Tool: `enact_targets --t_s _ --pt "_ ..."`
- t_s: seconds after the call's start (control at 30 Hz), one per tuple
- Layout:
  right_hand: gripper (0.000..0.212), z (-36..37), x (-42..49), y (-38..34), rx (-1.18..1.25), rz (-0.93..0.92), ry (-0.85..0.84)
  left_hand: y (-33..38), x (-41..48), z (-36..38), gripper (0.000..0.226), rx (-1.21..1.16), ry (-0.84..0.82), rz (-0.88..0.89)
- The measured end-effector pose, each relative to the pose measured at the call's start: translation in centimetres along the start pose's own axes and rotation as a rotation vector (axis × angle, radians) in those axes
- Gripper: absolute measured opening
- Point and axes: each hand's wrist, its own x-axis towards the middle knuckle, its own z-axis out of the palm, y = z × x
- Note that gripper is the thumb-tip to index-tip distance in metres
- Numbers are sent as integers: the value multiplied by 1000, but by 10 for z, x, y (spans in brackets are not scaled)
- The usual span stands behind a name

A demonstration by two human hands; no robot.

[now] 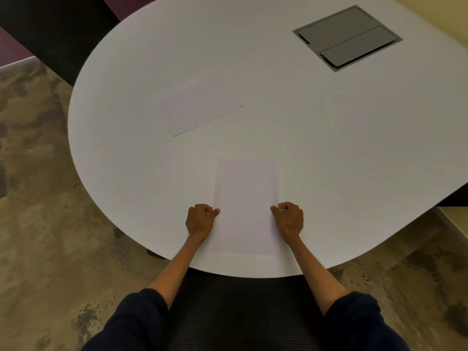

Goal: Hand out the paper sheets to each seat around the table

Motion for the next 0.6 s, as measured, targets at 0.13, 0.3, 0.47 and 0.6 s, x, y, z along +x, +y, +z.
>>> enact_targets --t_s 0.13,0.3,0.47,0.6 --pt "28 3 -3 4 -72 -45 35 0 1 2 26 12 28 -28" --pt "40 4 -8 7 -51 -108 50 -4 4 0 29 26 50 -20" --pt "38 1 -10 6 -22 -134 51 -10 7 -3 46 -109 32 63" --pt "44 -1 -14 6 -176 -328 65 -14 7 -8 60 20 6 320"
